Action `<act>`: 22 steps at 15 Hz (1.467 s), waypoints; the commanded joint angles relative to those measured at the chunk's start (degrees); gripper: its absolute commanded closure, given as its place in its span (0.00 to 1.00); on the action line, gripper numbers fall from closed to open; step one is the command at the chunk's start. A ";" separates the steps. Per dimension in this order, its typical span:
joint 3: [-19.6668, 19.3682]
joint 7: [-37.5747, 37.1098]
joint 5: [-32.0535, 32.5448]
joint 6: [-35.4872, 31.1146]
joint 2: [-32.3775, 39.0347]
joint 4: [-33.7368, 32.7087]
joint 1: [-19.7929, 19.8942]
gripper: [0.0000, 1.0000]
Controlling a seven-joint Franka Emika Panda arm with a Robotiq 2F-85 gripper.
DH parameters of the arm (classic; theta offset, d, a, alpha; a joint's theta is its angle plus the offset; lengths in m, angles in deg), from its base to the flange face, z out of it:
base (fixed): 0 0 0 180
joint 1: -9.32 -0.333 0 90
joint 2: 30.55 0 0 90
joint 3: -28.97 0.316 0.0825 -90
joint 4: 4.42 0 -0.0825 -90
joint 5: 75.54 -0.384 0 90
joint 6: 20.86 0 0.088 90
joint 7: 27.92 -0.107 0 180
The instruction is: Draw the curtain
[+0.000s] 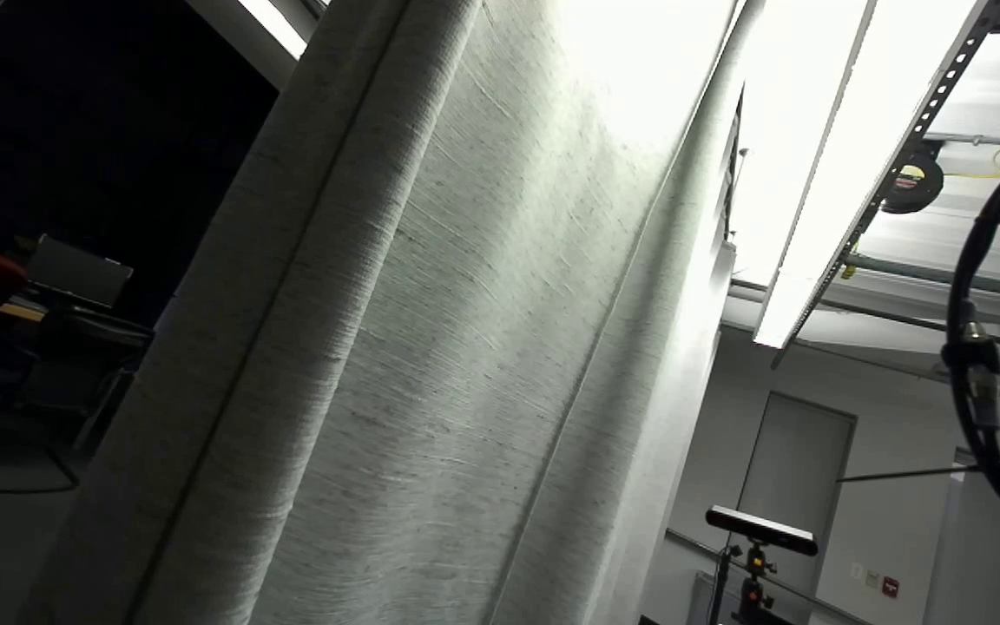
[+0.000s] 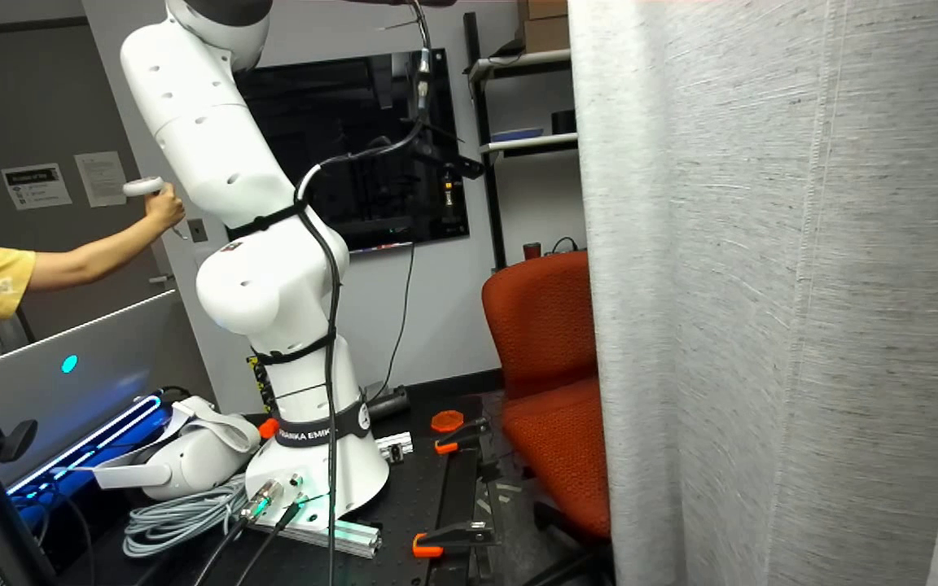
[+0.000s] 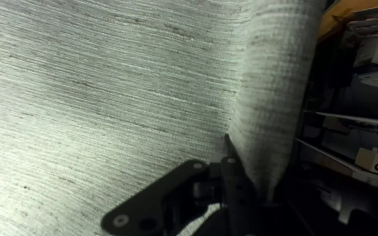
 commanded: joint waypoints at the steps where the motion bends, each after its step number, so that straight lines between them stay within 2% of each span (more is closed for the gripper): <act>1: 3.25 -3.05 -0.31 2.70 4.26 2.13 -4.52 0.99; 22: 9.49 -6.69 -1.27 1.03 3.60 2.38 -9.23 0.99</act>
